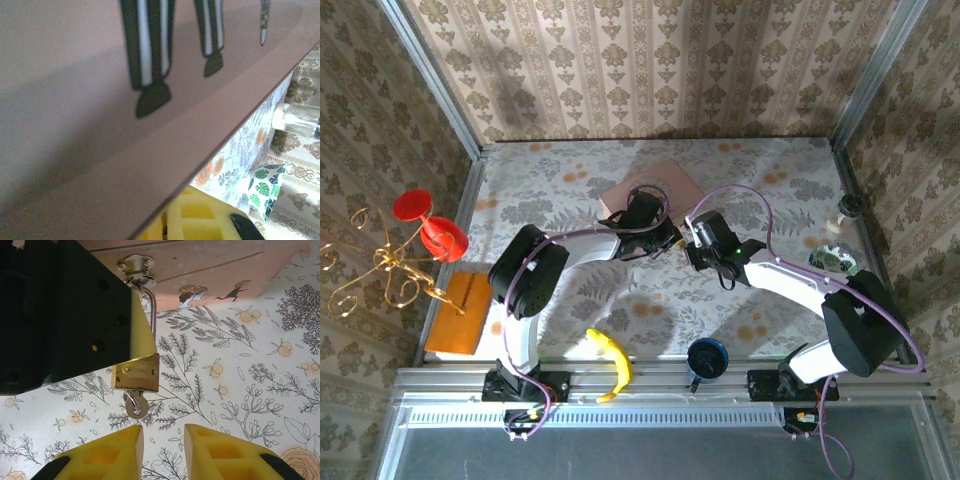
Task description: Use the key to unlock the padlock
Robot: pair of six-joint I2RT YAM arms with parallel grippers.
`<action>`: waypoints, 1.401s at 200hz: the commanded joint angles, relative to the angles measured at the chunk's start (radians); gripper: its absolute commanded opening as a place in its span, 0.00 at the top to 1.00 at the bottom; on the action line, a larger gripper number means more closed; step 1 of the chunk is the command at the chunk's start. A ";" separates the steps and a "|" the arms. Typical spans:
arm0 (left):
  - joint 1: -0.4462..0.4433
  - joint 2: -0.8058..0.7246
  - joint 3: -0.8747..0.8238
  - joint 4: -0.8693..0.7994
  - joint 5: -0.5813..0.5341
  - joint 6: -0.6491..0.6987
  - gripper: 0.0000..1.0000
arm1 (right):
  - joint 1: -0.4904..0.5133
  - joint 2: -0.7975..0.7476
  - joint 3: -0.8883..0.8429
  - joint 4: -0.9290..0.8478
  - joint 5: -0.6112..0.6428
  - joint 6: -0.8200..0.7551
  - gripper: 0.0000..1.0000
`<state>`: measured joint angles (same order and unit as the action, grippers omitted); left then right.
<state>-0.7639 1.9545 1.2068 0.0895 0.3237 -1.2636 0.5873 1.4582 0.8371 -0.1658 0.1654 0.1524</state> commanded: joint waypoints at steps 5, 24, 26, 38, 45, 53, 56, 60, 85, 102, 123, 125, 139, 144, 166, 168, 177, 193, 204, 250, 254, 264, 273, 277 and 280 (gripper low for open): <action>0.002 -0.017 -0.002 -0.048 0.061 -0.029 1.00 | 0.019 0.017 0.004 -0.016 0.040 -0.028 0.71; 0.003 -0.014 -0.006 -0.031 0.067 -0.038 1.00 | 0.029 0.022 -0.004 -0.003 0.042 -0.031 0.71; 0.003 -0.013 -0.008 -0.028 0.067 -0.040 1.00 | 0.029 0.023 -0.004 -0.002 0.042 -0.032 0.71; 0.005 -0.011 -0.010 -0.016 0.071 -0.047 1.00 | 0.032 0.029 -0.008 0.004 0.043 -0.030 0.70; 0.005 -0.010 -0.009 -0.012 0.073 -0.048 1.00 | 0.032 0.034 -0.009 0.006 0.044 -0.030 0.70; 0.005 -0.009 -0.009 -0.013 0.074 -0.048 1.00 | 0.034 0.040 -0.007 0.006 0.045 -0.033 0.68; 0.004 -0.011 -0.009 -0.012 0.074 -0.048 1.00 | 0.034 0.043 -0.006 0.007 0.046 -0.033 0.68; 0.005 -0.011 -0.009 -0.013 0.075 -0.047 1.00 | 0.034 0.047 -0.005 0.006 0.048 -0.032 0.66; 0.005 -0.014 -0.012 -0.009 0.075 -0.046 1.00 | 0.037 0.078 0.008 0.006 0.065 -0.037 0.65; 0.005 -0.015 -0.018 -0.007 0.075 -0.049 1.00 | 0.039 0.098 0.019 0.006 0.069 -0.039 0.65; 0.005 -0.014 -0.022 -0.001 0.077 -0.051 1.00 | 0.044 0.117 0.030 0.014 0.075 -0.042 0.66; 0.005 -0.014 -0.023 -0.001 0.077 -0.051 1.00 | 0.045 0.118 0.032 0.014 0.075 -0.043 0.66; 0.005 -0.012 -0.025 0.002 0.078 -0.055 1.00 | 0.047 0.126 0.037 0.019 0.076 -0.045 0.67; 0.005 -0.011 -0.024 0.003 0.078 -0.054 1.00 | 0.048 0.129 0.039 0.022 0.077 -0.045 0.68; 0.005 -0.009 -0.024 0.005 0.081 -0.056 1.00 | 0.051 0.141 0.046 0.033 0.088 -0.048 0.70; 0.005 -0.009 -0.025 0.005 0.082 -0.056 1.00 | 0.052 0.143 0.047 0.033 0.089 -0.047 0.70; 0.005 -0.009 -0.026 0.006 0.082 -0.056 1.00 | 0.052 0.149 0.049 0.038 0.093 -0.049 0.72; 0.004 -0.009 -0.029 0.009 0.084 -0.057 1.00 | 0.052 0.159 0.056 0.044 0.102 -0.051 0.74; 0.004 -0.009 -0.029 0.009 0.085 -0.057 1.00 | 0.053 0.166 0.059 0.050 0.110 -0.051 0.75; -0.001 -0.004 -0.024 0.012 0.099 -0.057 1.00 | 0.054 0.185 0.069 0.087 0.118 -0.062 0.76; -0.002 -0.003 -0.023 0.013 0.100 -0.057 1.00 | 0.054 0.189 0.072 0.089 0.120 -0.063 0.76; -0.003 -0.002 -0.021 0.012 0.104 -0.056 1.00 | 0.054 0.198 0.077 0.090 0.125 -0.065 0.78; -0.003 -0.001 -0.022 0.013 0.107 -0.056 1.00 | 0.054 0.203 0.079 0.094 0.129 -0.065 0.78; -0.003 0.001 -0.021 0.013 0.107 -0.056 1.00 | 0.054 0.204 0.079 0.097 0.129 -0.066 0.79; -0.004 0.001 -0.021 0.013 0.108 -0.056 1.00 | 0.054 0.205 0.079 0.099 0.131 -0.066 0.79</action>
<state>-0.7513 1.9545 1.1980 0.1230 0.3420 -1.2789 0.6292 1.6180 0.8848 -0.1032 0.2382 0.1295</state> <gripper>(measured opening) 0.058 0.220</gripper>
